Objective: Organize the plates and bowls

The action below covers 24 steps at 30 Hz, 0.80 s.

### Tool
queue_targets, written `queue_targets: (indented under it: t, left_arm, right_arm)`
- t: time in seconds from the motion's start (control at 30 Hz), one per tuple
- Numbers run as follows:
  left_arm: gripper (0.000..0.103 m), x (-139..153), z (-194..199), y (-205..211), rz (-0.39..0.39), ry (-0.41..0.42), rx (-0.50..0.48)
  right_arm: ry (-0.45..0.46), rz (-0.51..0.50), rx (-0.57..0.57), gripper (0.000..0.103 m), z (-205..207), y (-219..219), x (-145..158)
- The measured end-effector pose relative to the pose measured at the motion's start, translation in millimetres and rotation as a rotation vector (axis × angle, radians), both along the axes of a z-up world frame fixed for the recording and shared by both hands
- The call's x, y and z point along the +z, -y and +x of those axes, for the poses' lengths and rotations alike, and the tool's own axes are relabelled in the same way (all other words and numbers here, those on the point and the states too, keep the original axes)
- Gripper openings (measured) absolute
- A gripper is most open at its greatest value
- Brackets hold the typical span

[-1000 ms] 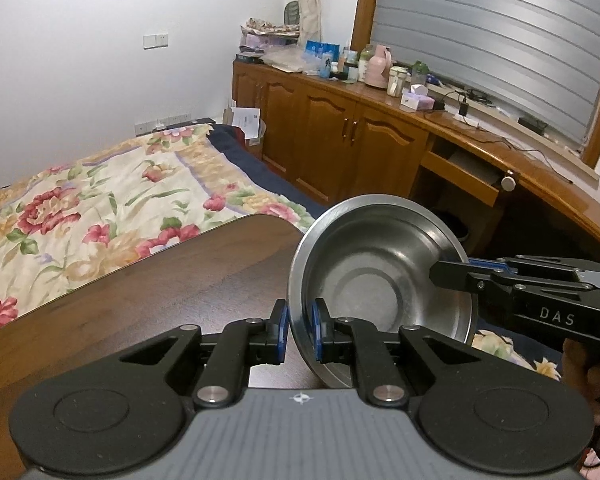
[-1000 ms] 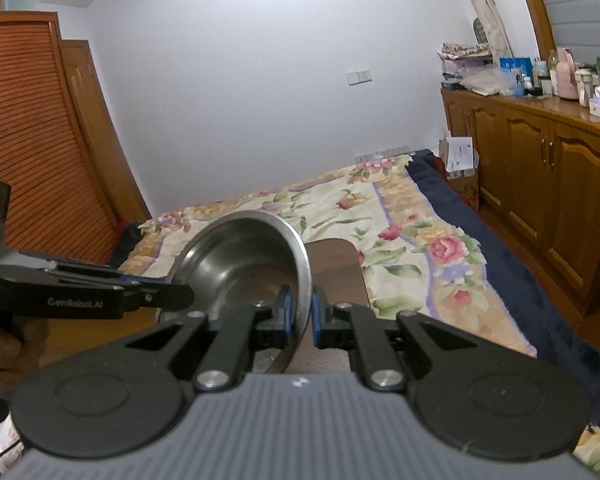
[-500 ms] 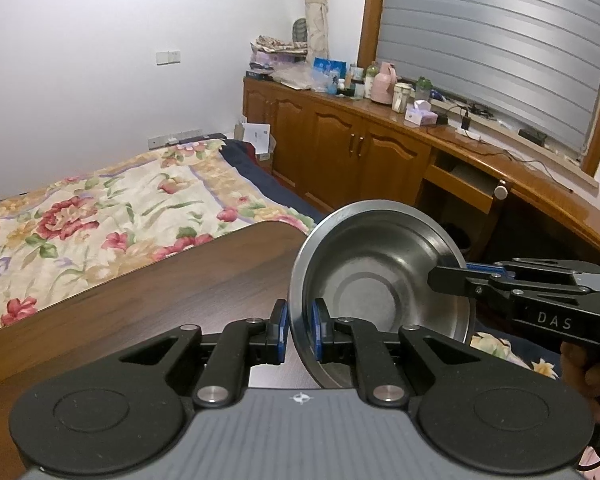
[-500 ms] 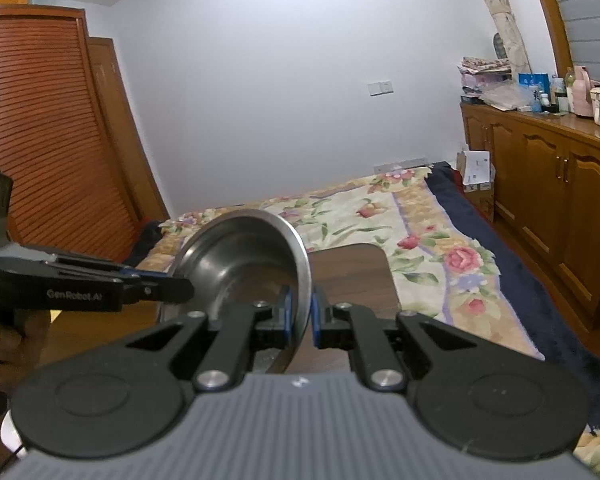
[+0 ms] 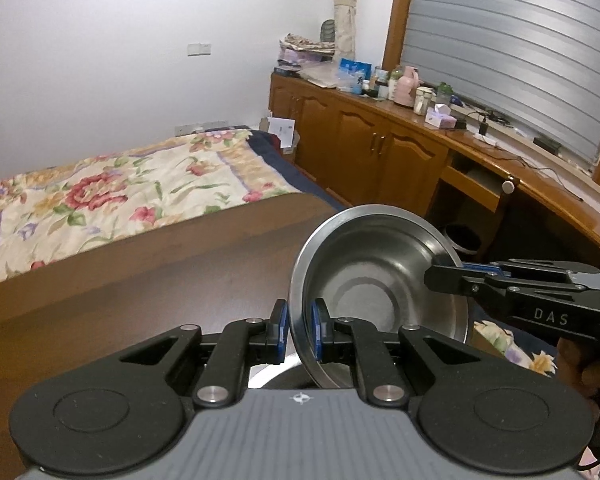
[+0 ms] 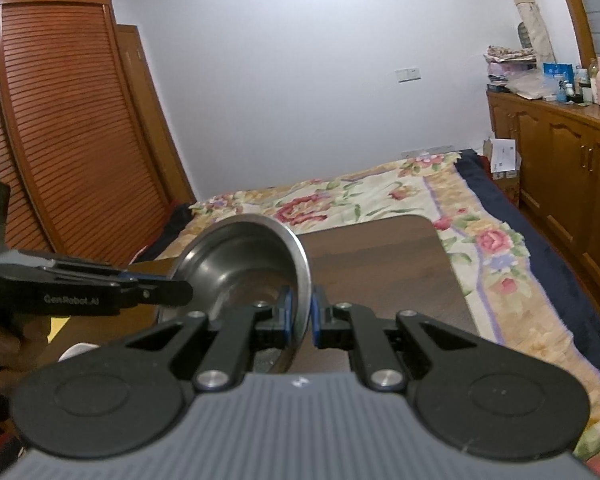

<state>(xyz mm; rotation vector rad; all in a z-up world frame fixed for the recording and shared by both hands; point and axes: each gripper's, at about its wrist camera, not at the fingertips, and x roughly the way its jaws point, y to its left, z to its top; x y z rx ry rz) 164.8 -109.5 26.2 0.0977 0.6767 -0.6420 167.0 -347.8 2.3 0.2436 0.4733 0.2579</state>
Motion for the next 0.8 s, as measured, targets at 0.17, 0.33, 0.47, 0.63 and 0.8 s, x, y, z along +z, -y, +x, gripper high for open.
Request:
queue_targets:
  t: [0.17,0.33,0.47,0.63,0.8]
  left_arm:
    - [0.014,-6.7,-11.2,-15.1,-0.019,-0.025,0.02]
    - [0.014,-11.2,-25.6,-26.0,-0.027,-0.038,0.029]
    - [0.014,-14.6,-35.8,-32.7,-0.026,-0.039,0.038]
    - [0.014,-23.6,-46.2,-40.6,-0.021,-0.05,0.049]
    - [0.014,-30.1,-52.3,-48.1,-0.023,-0.068,0.055]
  right_arm:
    - [-0.023,0.008,0.017,0.011,-6.0,-10.3,-5.6]
    - [-0.035,0.001,0.041,0.011,-14.9,-18.4,-7.5]
    - [-0.051,0.0,0.054,0.011,-19.8,-24.3,-10.7]
    - [-0.07,0.001,0.065,0.011,-23.6,-31.6,-17.2]
    - [-0.082,0.002,0.07,0.011,-26.9,-37.9,-21.6]
